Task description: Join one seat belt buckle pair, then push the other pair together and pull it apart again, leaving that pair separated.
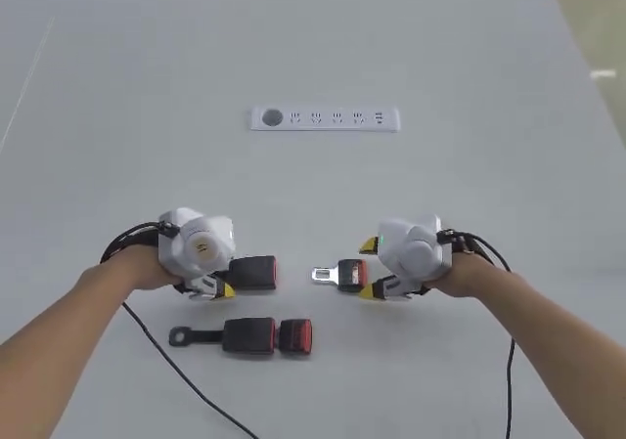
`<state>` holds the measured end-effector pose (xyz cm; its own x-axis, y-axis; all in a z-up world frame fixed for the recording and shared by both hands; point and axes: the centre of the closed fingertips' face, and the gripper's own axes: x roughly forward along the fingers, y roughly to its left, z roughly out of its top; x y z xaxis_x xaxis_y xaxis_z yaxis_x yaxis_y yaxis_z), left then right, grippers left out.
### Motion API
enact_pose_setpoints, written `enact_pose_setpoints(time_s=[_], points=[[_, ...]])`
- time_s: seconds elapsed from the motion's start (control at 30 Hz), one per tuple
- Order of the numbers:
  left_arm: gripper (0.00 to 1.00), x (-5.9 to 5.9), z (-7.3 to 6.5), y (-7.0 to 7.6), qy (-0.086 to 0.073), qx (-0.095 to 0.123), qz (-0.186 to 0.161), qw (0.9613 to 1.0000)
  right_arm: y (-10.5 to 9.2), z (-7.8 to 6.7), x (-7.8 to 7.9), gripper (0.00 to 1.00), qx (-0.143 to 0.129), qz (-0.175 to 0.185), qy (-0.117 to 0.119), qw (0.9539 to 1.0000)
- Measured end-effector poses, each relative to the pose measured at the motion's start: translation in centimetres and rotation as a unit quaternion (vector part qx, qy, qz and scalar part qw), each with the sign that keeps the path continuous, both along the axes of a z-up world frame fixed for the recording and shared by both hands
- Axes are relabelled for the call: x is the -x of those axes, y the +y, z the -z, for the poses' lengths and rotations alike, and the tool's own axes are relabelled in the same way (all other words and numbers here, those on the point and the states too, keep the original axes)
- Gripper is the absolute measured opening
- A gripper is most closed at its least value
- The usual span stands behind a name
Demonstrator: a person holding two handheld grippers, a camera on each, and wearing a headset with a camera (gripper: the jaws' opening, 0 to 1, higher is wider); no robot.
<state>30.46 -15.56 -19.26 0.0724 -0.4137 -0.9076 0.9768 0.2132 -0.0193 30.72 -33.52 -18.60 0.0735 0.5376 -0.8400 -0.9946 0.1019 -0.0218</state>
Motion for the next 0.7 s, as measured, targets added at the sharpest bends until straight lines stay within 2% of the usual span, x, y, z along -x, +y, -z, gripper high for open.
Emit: enact_pose_setpoints(time_s=[0.1, 0.27, 0.4, 0.7], points=[[0.35, -0.1, 0.3, -0.2, 0.002, 0.000, 0.002, 1.0000, 0.1, 0.2, 0.0, 0.38, 0.005, -0.002, 0.001, 1.0000], [0.34, -0.2, 0.8, -0.1, 0.002, -0.006, 0.010, 0.9999, 0.2, 1.6, -0.3, 0.36, 0.015, -0.003, 0.004, 0.9999], [0.32, -0.3, 0.8, -0.1, -0.009, -0.016, 0.024, 0.9995, 0.1, 2.2, -0.3, 0.34, 0.027, -0.004, 0.006, 0.9996], [0.31, -0.3, 1.1, -0.1, 0.002, -0.015, 0.032, 0.9994, 0.1, 2.2, -0.1, 0.32, 0.029, -0.004, 0.009, 0.9995]])
